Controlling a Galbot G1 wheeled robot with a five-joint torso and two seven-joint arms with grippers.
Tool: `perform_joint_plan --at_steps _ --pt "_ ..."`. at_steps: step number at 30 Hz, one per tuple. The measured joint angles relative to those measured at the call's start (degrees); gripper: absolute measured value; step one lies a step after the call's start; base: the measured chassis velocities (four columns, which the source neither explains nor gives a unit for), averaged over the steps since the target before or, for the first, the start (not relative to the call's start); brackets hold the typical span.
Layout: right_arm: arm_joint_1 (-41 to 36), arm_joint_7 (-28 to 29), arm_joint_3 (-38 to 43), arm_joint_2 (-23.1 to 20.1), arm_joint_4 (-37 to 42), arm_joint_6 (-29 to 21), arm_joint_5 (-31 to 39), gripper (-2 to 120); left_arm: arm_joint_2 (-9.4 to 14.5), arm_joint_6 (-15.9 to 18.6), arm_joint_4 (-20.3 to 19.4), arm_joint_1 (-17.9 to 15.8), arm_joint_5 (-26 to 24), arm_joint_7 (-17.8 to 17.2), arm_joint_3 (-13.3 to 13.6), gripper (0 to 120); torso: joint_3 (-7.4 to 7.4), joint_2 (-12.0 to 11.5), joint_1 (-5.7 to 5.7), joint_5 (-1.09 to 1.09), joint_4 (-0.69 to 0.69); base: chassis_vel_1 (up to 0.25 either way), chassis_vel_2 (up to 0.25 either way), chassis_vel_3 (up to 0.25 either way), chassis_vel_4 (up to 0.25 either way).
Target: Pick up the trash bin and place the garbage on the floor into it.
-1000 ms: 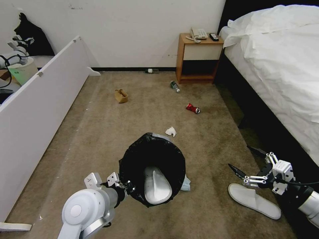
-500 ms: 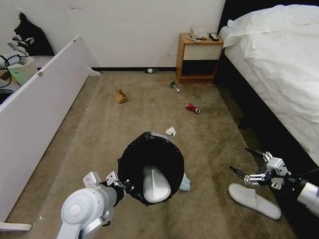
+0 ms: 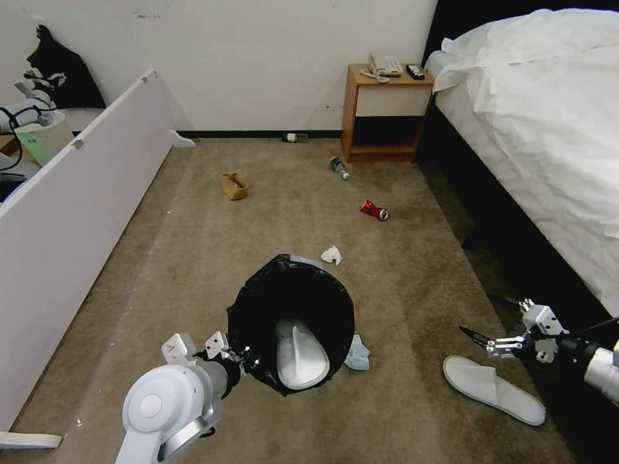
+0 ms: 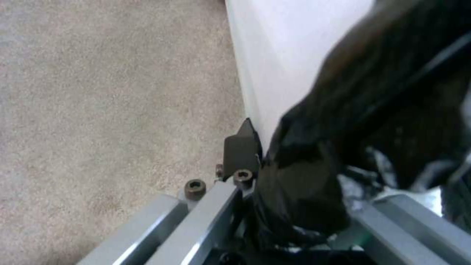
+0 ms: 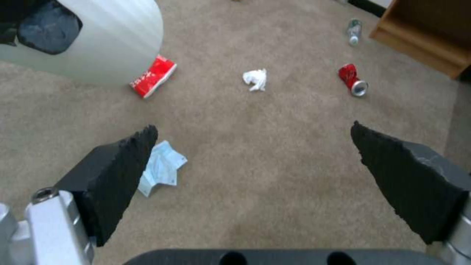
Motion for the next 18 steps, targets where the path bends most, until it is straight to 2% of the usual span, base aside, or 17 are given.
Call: perform_joint_plan --at_steps 12,18 --pt "0.0 -1.2 -0.1 0.4 -1.2 0.1 -0.1 100 0.3 0.0 0.2 0.0 0.3 0.3 0.0 0 0.00 0.0 0.00 0.00 0.00 0.000 0.000 0.000 0.000" --pt "-0.1 -2.5 -0.3 -1.2 -2.9 -0.4 -0.1 100 0.9 0.0 0.2 0.0 0.3 0.7 -0.1 0 0.00 0.0 0.00 0.00 0.00 0.000 0.000 0.000 0.000"
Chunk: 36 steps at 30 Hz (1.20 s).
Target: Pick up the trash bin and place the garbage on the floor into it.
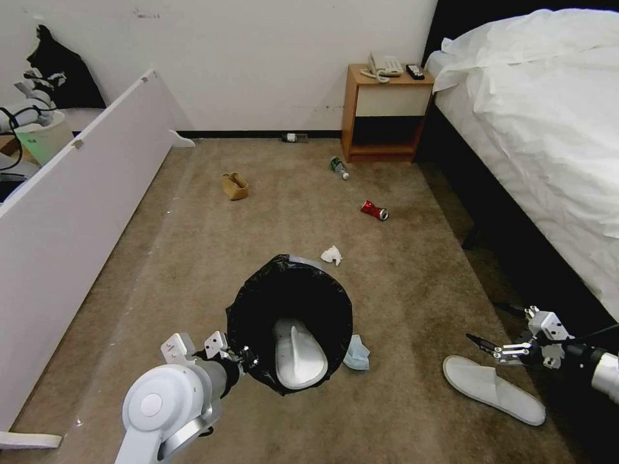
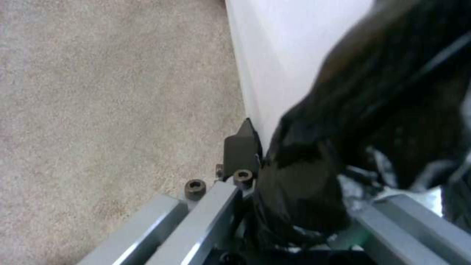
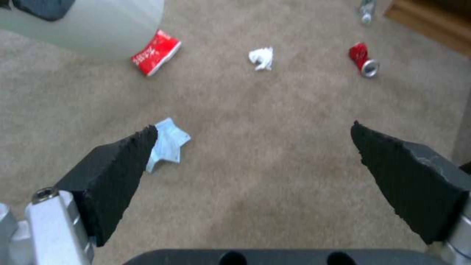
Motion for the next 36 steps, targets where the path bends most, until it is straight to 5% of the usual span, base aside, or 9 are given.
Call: perform_joint_plan --at_steps 21,36 --pt "-2.9 -8.0 -4.0 -16.4 -13.1 -4.5 9.7 100 -0.7 0.0 1.4 -0.3 1.4 1.4 0.0 0 0.00 0.0 0.00 0.00 0.01 0.000 0.000 0.000 0.000" --pt "-8.5 -12.1 -3.9 -23.7 -20.2 -7.9 16.1 100 -1.1 0.0 3.8 -0.9 2.9 3.6 0.0 0 0.00 0.0 0.00 0.00 -0.01 0.000 0.000 0.000 0.000"
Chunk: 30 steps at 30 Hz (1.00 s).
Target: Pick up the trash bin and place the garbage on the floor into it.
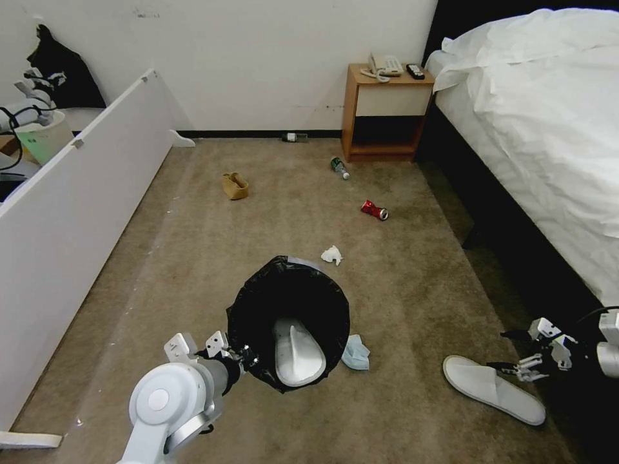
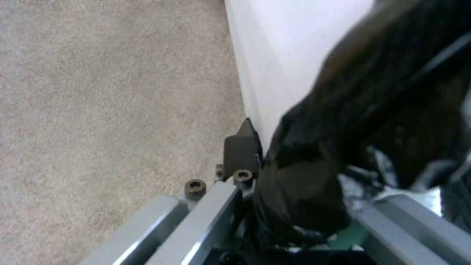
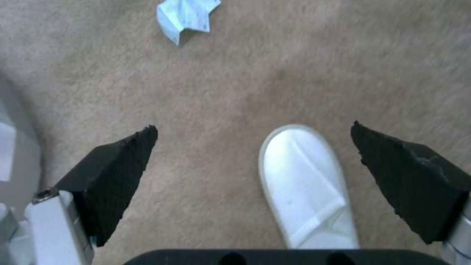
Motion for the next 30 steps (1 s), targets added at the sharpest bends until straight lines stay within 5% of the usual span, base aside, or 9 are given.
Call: perform_joint_plan --at_steps 12,30 --pt "-2.6 -0.7 0.4 -4.6 -5.2 -3.7 6.5 100 -1.0 0.0 0.6 0.3 2.1 1.1 0.0 0 -0.01 0.0 0.00 0.00 0.01 0.000 0.000 0.000 0.000" --pt "-4.2 -1.2 0.8 -5.0 -9.8 -5.0 2.7 100 -1.4 0.0 2.1 -0.4 4.5 3.1 0.3 0 0.00 0.0 0.00 0.00 0.01 0.000 0.000 0.000 0.000"
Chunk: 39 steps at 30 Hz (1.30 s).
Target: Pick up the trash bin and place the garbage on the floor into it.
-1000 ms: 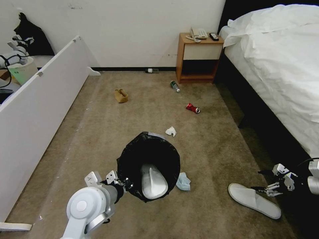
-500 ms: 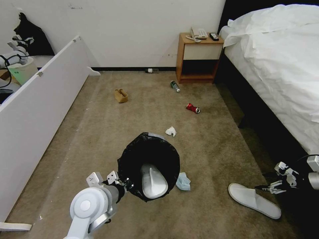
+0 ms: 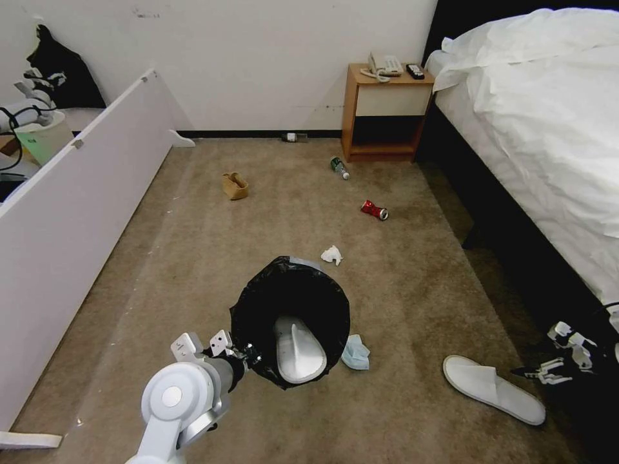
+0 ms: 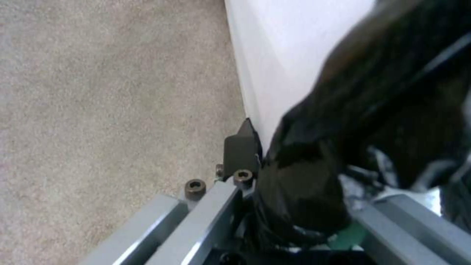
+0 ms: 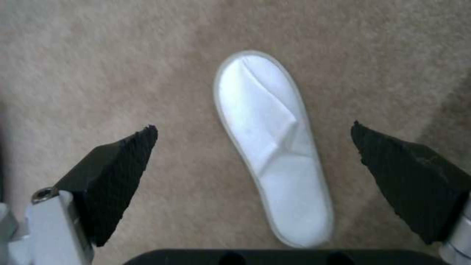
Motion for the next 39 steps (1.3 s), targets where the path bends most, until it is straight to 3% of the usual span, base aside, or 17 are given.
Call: perform_joint_plan --at_steps 22,39 --pt "-10.1 -1.0 3.4 -14.9 -7.2 0.5 -4.0 100 -0.1 0.0 1.4 -0.7 0.0 1.7 -2.1 0 0.01 0.0 0.00 -0.01 0.01 0.000 0.000 0.000 0.000" --pt "-10.6 -5.2 2.8 -20.2 -9.2 1.6 -7.8 100 -0.4 0.0 1.7 -1.0 0.8 2.6 -2.6 0 0.01 0.0 0.00 -0.01 0.00 0.000 0.000 0.000 0.000"
